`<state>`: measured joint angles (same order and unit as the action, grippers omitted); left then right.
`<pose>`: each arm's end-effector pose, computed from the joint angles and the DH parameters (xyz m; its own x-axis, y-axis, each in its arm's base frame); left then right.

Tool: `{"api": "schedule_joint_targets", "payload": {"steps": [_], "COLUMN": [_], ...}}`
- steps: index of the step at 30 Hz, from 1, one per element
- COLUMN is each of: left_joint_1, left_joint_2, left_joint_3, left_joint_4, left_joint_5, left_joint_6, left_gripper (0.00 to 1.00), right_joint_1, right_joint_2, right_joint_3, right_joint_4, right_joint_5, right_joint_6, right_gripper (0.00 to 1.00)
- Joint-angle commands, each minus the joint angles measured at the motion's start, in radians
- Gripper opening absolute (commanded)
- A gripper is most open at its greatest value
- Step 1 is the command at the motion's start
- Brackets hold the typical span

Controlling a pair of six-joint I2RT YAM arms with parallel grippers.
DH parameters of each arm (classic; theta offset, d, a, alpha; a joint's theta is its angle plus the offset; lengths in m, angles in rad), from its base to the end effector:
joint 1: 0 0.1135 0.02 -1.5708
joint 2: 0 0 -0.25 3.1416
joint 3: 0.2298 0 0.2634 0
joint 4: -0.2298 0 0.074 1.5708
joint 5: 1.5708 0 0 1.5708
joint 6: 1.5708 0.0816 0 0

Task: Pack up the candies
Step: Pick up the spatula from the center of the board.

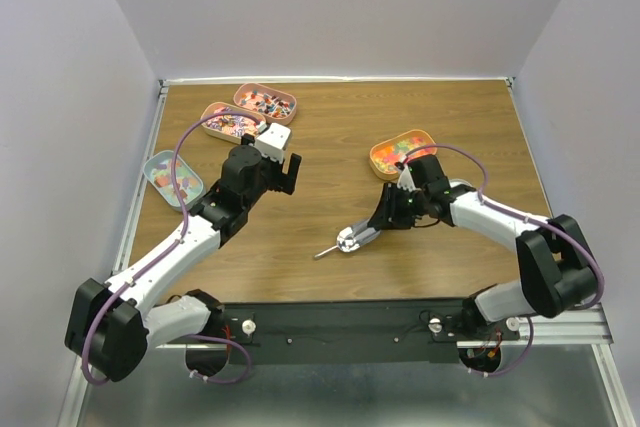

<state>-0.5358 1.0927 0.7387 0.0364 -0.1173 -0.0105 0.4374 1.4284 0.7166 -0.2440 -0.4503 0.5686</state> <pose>0.2746 -0.1519 0.2544 -0.2728 0.1499 -0.9503 0.4086 0.9123 0.0266 0.2594 0.1605 0.1184 -0.9513 0.0903 -0.2948 -0.1146 0.7839 0.6102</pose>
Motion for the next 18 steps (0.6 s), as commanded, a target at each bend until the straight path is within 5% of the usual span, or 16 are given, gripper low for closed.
{"api": "schedule_joint_targets", "payload": {"steps": [1,10,18], "left_joint_1": [0.002,0.000,-0.016], "left_joint_2": [0.004,-0.022,-0.120], "left_joint_3": [0.019,0.008,-0.055], "left_joint_4": [0.005,0.023,0.114], "left_joint_5": [0.024,0.113,0.347], "left_joint_6": [0.027,0.073,0.150], "left_gripper": [0.90,0.91,0.95], "right_joint_1": [0.021,0.023,-0.077], "right_joint_2": [0.038,-0.006,-0.066], "right_joint_3": [-0.005,0.020,0.099], "right_joint_4": [0.058,0.060,0.051], "right_joint_5": [-0.030,-0.042,-0.154], "right_joint_6": [0.014,0.017,0.019], "right_gripper": [0.45,0.01,0.01]}}
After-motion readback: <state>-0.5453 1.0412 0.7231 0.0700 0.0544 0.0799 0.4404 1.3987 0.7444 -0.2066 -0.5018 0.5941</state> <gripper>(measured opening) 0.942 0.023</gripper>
